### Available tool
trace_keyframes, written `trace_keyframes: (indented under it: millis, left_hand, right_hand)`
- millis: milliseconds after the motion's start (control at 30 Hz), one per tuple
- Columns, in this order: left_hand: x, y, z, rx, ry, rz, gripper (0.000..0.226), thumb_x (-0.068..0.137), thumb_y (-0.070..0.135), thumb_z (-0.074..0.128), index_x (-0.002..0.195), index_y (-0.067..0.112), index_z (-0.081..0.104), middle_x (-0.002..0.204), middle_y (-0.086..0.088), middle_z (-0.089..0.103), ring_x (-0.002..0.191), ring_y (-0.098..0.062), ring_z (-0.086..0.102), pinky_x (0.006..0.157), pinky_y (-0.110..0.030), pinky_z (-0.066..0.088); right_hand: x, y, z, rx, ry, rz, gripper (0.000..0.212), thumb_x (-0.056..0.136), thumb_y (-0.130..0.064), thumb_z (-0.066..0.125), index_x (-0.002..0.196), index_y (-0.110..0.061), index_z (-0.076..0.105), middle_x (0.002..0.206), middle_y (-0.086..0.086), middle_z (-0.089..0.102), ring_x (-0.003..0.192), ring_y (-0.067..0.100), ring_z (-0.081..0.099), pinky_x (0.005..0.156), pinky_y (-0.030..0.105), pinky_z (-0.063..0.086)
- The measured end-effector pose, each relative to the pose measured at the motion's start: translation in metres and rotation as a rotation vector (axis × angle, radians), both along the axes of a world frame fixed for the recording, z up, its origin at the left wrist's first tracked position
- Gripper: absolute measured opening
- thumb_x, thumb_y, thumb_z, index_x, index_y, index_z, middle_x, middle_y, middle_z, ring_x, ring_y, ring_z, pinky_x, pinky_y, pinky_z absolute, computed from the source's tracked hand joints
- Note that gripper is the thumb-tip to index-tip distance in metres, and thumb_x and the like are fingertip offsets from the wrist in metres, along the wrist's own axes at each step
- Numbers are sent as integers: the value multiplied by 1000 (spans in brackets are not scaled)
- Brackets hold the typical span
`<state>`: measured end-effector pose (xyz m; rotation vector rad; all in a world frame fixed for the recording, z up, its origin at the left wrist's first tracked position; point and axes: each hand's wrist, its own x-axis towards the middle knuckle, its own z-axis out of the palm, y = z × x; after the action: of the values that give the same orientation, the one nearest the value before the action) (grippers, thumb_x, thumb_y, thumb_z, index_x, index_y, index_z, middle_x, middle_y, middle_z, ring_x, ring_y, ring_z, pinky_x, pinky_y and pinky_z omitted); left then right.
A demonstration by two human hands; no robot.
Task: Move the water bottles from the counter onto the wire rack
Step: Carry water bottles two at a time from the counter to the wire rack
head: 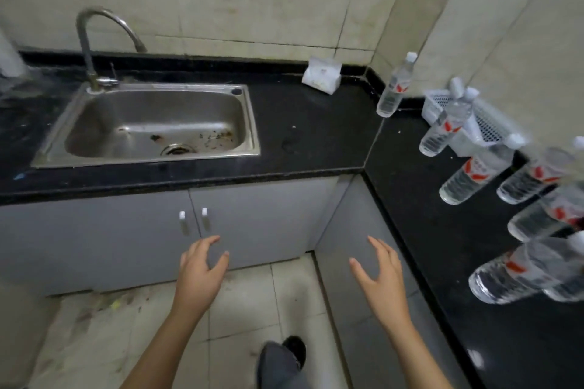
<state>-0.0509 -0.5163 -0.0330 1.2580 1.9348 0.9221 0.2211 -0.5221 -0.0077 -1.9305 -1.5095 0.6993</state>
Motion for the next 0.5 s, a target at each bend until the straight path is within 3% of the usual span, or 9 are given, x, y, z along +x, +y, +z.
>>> trace_keyframes:
  millis: [100, 233, 500]
  left_hand:
    - [30, 64, 6, 15, -7, -51, 35, 89, 15, 53, 123, 8, 51, 131, -12, 48, 126, -28, 37, 102, -38, 30]
    - [68, 133, 17, 30, 16, -123, 34, 88, 16, 54, 122, 11, 52, 130, -10, 50, 124, -27, 40, 98, -37, 32]
    - [137, 223, 4, -36, -14, -273, 34, 85, 13, 59, 119, 9, 54, 123, -10, 53, 118, -26, 47, 102, -42, 35]
  right_hand:
    - [30, 50, -1, 54, 59, -99, 53, 83, -15, 64, 131, -8, 44, 138, 15, 40, 131, 27, 36, 108, 33, 27]
    - [54, 112, 0, 38, 118, -123, 53, 85, -21, 61, 133, -13, 41, 141, 10, 38, 132, 23, 33, 108, 33, 28]
    - [103, 192, 3, 38, 110, -208, 55, 84, -21, 63, 134, -15, 40, 141, 6, 37, 132, 18, 32, 105, 25, 27]
